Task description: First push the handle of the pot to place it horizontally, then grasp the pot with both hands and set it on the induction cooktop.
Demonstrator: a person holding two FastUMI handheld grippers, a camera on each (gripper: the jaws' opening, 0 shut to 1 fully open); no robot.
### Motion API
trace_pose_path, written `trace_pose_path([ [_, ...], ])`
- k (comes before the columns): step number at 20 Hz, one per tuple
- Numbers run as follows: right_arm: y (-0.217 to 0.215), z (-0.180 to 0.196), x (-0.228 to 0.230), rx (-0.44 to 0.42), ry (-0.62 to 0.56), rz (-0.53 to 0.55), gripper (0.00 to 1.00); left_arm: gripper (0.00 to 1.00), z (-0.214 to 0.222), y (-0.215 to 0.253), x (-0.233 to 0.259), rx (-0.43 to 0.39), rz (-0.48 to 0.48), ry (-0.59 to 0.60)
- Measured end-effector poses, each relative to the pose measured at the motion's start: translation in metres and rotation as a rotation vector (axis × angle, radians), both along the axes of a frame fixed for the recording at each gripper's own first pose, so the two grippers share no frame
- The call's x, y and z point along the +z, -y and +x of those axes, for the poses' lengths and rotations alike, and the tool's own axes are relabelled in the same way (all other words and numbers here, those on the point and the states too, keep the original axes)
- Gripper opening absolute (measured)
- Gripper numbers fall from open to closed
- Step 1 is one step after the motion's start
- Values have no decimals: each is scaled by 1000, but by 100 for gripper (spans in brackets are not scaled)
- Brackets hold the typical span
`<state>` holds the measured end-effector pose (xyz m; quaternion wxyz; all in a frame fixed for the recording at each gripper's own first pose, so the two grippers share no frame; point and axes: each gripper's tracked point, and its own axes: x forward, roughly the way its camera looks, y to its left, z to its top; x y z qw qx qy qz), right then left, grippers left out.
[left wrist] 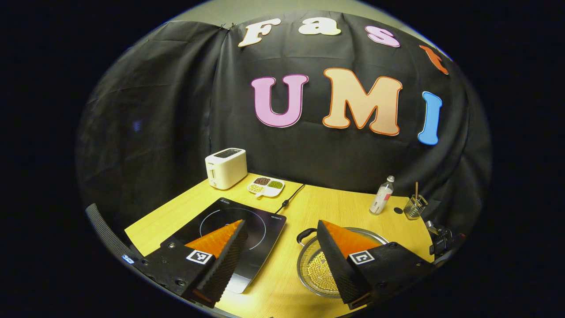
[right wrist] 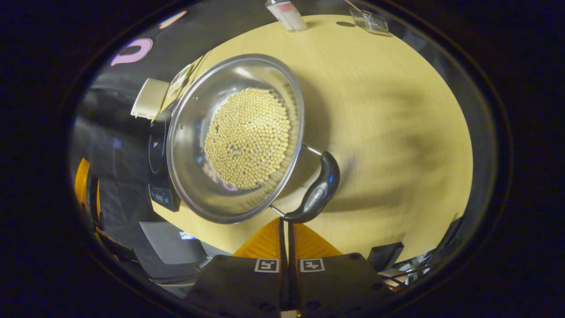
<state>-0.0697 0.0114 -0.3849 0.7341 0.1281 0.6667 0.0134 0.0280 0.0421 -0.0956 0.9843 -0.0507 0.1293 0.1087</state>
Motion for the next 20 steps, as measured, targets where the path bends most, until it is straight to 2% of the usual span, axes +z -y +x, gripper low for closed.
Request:
trace_pose_path([
  [8, 23, 32, 5, -96, 55, -37, 3, 97, 2, -1, -7, -18, 14, -42],
  [18, 38, 68, 6, -126, 107, -75, 3, 96, -4, 10, -17, -58, 24, -79],
  [19, 38, 71, 7, -122, 111, -77, 0, 97, -6, 12, -18, -64, 20, -79],
  [20, 39, 73, 8, -118, 114, -78, 3, 96, -7, 15, -19, -69, 17, -81],
])
